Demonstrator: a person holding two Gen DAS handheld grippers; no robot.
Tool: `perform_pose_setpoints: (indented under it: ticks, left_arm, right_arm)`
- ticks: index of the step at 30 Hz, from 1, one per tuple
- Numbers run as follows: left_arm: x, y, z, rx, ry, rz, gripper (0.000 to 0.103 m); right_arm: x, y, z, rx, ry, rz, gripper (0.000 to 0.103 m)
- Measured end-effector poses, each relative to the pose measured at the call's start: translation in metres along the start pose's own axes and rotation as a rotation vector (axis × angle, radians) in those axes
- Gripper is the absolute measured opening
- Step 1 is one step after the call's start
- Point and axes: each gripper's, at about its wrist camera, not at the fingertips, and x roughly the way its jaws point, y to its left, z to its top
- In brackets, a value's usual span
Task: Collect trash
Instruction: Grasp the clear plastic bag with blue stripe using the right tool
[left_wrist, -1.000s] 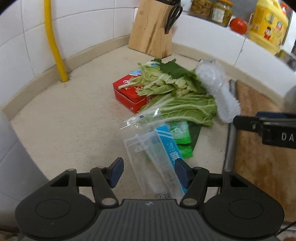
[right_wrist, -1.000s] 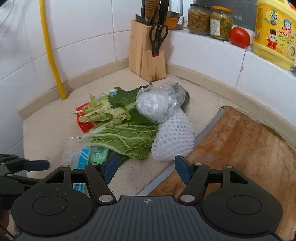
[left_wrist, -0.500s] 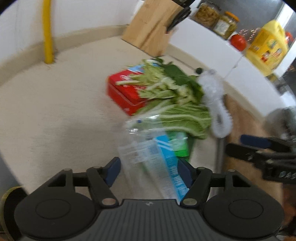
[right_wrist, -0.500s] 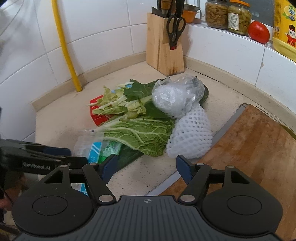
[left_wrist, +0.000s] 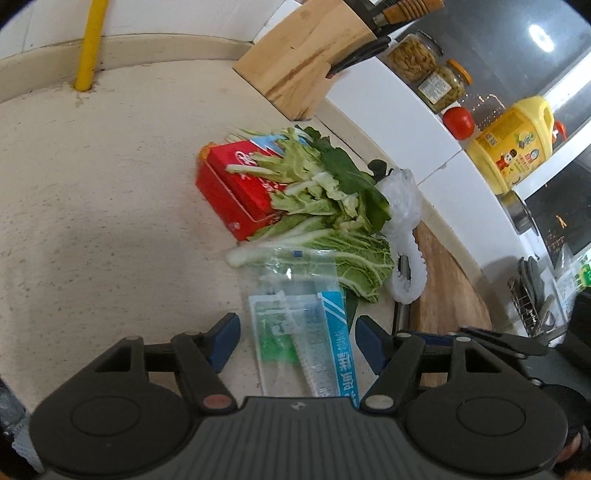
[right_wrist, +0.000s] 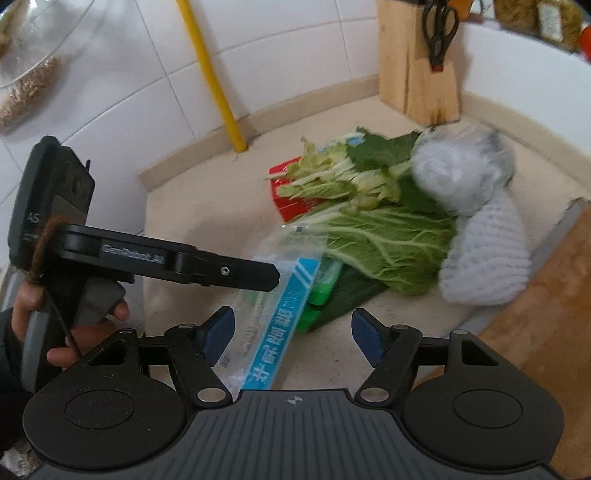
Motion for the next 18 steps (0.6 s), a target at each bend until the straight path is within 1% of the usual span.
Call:
perform_pose_setpoints:
  ticks: [2, 5, 7, 9, 10, 11, 12, 13, 14, 16, 18]
  left_arm:
    - [-0.002, 0.002, -0.001, 0.005, -0.005, -0.001, 0.064]
    - [-0.002, 0.003, -0.001, 0.011, -0.01, -0.009, 0.064]
    - [-0.001, 0.002, -0.001, 0.016, -0.01, -0.014, 0.064]
    - [-0.002, 0.005, -0.002, 0.018, -0.008, -0.03, 0.064]
    - [-0.002, 0.005, -0.002, 0.016, -0.006, -0.042, 0.064]
    - [-0.001, 0.006, -0.002, 0.014, -0.004, -0.051, 0.064]
    - [-0.001, 0.006, -0.002, 0.013, -0.002, -0.057, 0.064]
    - [0.0, 0.005, -0.001, 0.01, 0.0, -0.06, 0.064]
    - [0.0, 0.005, -0.001, 0.007, 0.001, -0.064, 0.064]
    - [0.001, 0.006, -0.002, 0.002, 0.006, -0.076, 0.064]
    - [0.003, 0.006, -0.003, -0.014, 0.02, -0.11, 0.064]
  right_arm:
    - [0.008, -0.006, 0.003, 0.027, 0.03, 0.05, 0.076]
    - [0.02, -0.013, 0.003, 0.077, 0.085, 0.083, 0.076]
    - [0.024, -0.018, 0.001, 0.106, 0.109, 0.123, 0.075]
    - [0.029, -0.021, -0.001, 0.146, 0.133, 0.182, 0.072]
    - [0.032, -0.023, -0.002, 0.173, 0.131, 0.224, 0.071]
    - [0.036, -0.023, -0.003, 0.194, 0.133, 0.262, 0.062]
    - [0.04, -0.023, -0.003, 0.213, 0.139, 0.292, 0.043]
    - [0.046, -0.022, -0.004, 0.233, 0.153, 0.3, 0.031]
    - [0.05, -0.02, -0.005, 0.245, 0.169, 0.302, 0.017]
    - [0.055, -0.016, -0.009, 0.258, 0.178, 0.322, 0.013]
    - [0.054, -0.013, -0.012, 0.262, 0.178, 0.318, 0.009]
